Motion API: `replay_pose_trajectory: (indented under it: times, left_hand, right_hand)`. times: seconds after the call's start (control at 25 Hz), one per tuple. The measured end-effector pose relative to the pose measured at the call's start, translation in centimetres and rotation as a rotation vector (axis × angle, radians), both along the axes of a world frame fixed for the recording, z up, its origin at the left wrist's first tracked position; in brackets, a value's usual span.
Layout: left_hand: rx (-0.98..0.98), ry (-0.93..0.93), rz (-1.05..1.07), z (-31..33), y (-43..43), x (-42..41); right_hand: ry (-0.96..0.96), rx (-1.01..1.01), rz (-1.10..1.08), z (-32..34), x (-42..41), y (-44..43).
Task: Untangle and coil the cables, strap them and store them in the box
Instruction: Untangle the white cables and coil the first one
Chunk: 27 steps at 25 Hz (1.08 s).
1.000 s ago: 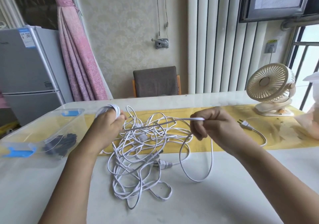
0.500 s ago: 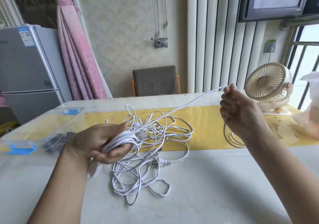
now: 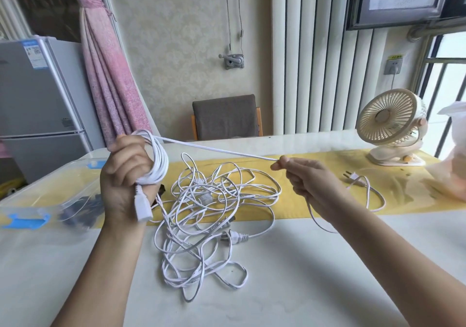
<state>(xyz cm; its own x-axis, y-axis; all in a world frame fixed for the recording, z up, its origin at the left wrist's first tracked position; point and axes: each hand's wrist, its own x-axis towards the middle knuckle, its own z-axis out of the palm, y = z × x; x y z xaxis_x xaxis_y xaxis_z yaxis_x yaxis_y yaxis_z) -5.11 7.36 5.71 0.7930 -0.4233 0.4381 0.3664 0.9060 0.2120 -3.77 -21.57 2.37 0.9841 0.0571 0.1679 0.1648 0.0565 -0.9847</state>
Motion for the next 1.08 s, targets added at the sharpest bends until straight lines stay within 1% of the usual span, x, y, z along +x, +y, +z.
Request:
replay_pose_trajectory:
  times: [0.04,0.08,0.16,0.2,0.24,0.28,0.32,0.36,0.44,0.56,0.6,0.64,0.68,0.72,0.76,0.8,0.84,0.92,0.96,1.08]
  left_hand:
    - [0.008,0.054,0.071,-0.2,0.5,0.5]
    - [0.018,0.119,0.13,-0.3,1.3,1.1]
    - [0.074,0.173,0.25,-0.3,2.8,1.7]
    - [0.096,0.174,0.302,-0.2,3.3,1.8]
    - [0.071,0.159,0.337,-0.2,3.4,1.8]
    - [0.029,0.128,0.38,-0.3,3.5,2.0]
    - [0.02,0.109,0.477,-0.3,3.4,2.2]
    - [0.072,0.125,0.629,-0.2,3.5,2.5]
    - [0.288,0.116,0.956,-0.1,3.1,2.6]
    - [0.72,0.037,1.361,-0.6,2.4,3.2]
    - [0.895,-0.033,1.477,-0.9,2.3,3.2]
    - [1.124,-0.148,1.585,-1.2,2.3,3.2]
    - [1.39,-0.291,1.661,-1.7,2.3,3.2]
    - [1.634,-0.422,1.67,-2.0,2.1,3.1]
    - [1.829,-0.48,1.586,-2.3,1.9,3.0]
    - [1.954,-0.44,1.407,-2.5,1.6,2.9]
    - [2.006,-0.352,1.171,-2.7,1.2,2.8]
    - [1.981,-0.181,0.69,-2.8,0.4,2.2]
    - [1.957,-0.153,0.523,-2.6,0.3,1.8]
    - [1.796,-0.188,0.131,-1.2,0.4,0.4]
  right_hand:
    - [-0.055,-0.151,-0.031,-0.3,-0.2,0.5]
    - [-0.167,-0.351,-0.098,-0.8,-0.4,0.9]
    - [-0.532,-0.777,-0.281,-1.7,-0.7,1.8]
    - [-0.694,-0.915,-0.32,-2.0,-0.9,2.1]
    - [-0.809,-0.994,-0.331,-2.1,-1.2,2.3]
    - [-0.882,-1.037,-0.31,-2.1,-1.5,2.6]
    - [-0.939,-1.068,-0.272,-2.0,-1.9,2.9]
    - [-0.992,-1.09,-0.232,-1.8,-2.3,3.2]
    - [-1.085,-1.109,-0.151,-1.6,-3.0,3.8]
    - [-1.168,-1.122,-0.081,-1.5,-3.6,4.2]
    - [-1.194,-1.114,-0.078,-1.4,-3.7,4.2]
    - [-1.222,-1.096,-0.092,-1.2,-3.8,4.1]
    - [-1.248,-1.066,-0.116,-1.0,-3.9,3.9]
    - [-1.27,-1.027,-0.154,-0.8,-4.0,3.8]
    - [-1.289,-0.982,-0.2,-0.5,-4.1,3.5]
    - [-1.304,-0.936,-0.251,-0.2,-4.1,3.2]
    - [-1.309,-0.889,-0.299,0.1,-4.0,2.8]
    - [-1.273,-0.805,-0.385,0.5,-3.4,2.0]
    - [-1.239,-0.772,-0.424,0.7,-3.0,1.5]
    - [-1.118,-0.696,-0.536,0.8,-1.9,0.1]
